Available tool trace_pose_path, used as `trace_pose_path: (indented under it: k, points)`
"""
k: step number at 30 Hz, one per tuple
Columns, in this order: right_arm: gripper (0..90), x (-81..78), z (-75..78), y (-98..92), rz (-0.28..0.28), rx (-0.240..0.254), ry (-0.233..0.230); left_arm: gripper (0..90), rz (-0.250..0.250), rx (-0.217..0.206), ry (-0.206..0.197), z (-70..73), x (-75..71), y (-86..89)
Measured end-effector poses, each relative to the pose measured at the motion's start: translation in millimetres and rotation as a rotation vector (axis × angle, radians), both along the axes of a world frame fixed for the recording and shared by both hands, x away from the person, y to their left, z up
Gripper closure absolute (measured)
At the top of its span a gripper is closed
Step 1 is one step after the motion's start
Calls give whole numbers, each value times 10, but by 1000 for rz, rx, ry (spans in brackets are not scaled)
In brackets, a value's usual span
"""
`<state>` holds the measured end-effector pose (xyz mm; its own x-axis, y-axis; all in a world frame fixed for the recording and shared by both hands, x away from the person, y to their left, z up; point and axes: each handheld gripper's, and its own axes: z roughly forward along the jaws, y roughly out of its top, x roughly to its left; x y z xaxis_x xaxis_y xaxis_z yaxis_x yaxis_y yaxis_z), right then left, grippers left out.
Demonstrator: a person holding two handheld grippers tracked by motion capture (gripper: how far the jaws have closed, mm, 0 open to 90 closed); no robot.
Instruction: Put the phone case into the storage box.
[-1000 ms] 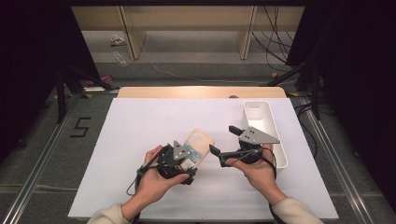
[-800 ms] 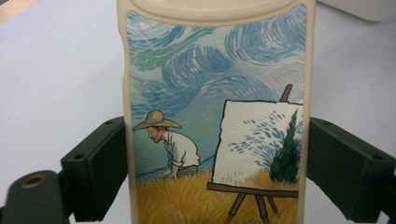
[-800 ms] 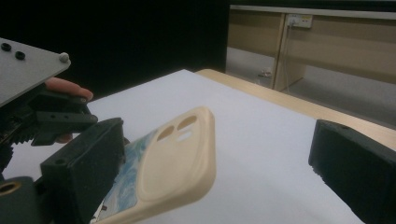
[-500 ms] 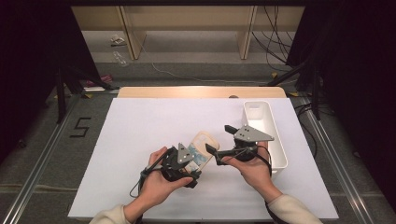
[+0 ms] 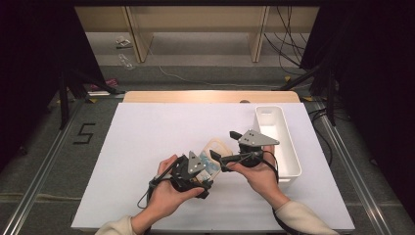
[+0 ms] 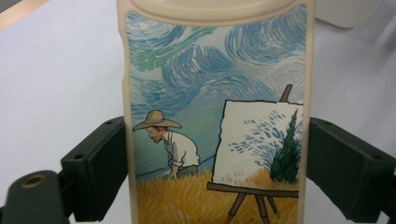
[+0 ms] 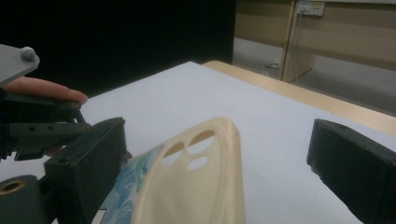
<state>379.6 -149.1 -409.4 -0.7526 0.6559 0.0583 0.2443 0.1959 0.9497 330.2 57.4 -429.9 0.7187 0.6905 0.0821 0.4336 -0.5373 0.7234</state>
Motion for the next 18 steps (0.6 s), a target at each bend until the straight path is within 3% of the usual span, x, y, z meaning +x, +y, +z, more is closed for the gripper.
trace_pose_path:
  k: [18]
  points:
    - [100,59,-50,114,12,-9,47,114,-10,1,-2,2,-26,-29]
